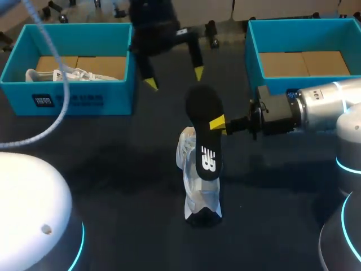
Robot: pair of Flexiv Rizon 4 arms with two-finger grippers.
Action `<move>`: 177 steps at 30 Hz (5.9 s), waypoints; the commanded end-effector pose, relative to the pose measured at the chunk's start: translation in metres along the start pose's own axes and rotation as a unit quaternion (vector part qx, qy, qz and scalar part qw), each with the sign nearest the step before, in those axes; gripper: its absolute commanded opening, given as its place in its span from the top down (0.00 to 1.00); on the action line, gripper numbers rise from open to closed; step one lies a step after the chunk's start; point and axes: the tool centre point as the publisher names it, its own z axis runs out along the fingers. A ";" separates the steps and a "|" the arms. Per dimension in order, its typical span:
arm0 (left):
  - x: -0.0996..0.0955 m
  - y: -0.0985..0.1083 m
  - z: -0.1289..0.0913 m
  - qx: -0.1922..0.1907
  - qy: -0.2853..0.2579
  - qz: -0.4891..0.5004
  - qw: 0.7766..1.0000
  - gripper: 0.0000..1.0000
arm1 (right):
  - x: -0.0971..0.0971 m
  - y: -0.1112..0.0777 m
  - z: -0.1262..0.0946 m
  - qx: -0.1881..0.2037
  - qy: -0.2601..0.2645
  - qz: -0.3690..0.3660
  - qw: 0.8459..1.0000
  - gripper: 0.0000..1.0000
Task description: Take the shoe out of the shoebox, open the shoe tongue, remove and reinsert the insole, then place the shoe into the shoebox
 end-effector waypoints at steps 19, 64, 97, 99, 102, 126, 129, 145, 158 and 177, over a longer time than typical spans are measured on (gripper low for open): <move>0.039 -0.011 0.003 -0.050 -0.378 -0.003 0.925 0.00 | 0.000 -0.001 0.001 -0.001 -0.001 0.000 1.000 1.00; 0.062 -0.001 0.066 -0.028 -0.538 -0.015 0.842 0.00 | 0.000 -0.001 0.001 -0.001 -0.001 0.000 1.000 1.00; 0.000 0.008 0.122 -0.106 -0.617 -0.059 0.778 0.28 | 0.000 -0.001 0.001 -0.001 -0.001 0.000 1.000 1.00; -0.003 0.011 0.124 -0.108 -0.617 -0.058 0.777 0.29 | 0.000 -0.001 0.001 -0.001 -0.001 0.000 1.000 1.00; -0.006 0.014 0.125 -0.108 -0.616 -0.055 0.779 0.32 | 0.000 -0.001 0.001 -0.001 -0.001 0.000 1.000 1.00; -0.019 0.023 0.121 -0.113 -0.617 -0.029 0.779 0.71 | 0.000 -0.001 0.001 -0.001 -0.001 0.000 1.000 1.00; -0.018 0.024 0.122 -0.113 -0.616 -0.028 0.779 0.79 | 0.000 -0.001 0.001 -0.001 -0.001 0.000 1.000 1.00; -0.023 0.021 0.120 -0.109 -0.617 -0.017 0.779 0.86 | 0.000 -0.001 0.001 -0.001 -0.001 0.000 1.000 1.00; -0.025 0.023 0.121 -0.127 -0.619 -0.017 0.775 0.82 | 0.000 -0.001 0.001 -0.001 -0.001 0.000 1.000 1.00; -0.026 0.024 0.123 -0.144 -0.619 -0.012 0.772 1.00 | 0.001 -0.002 -0.001 -0.001 -0.014 -0.005 1.000 0.00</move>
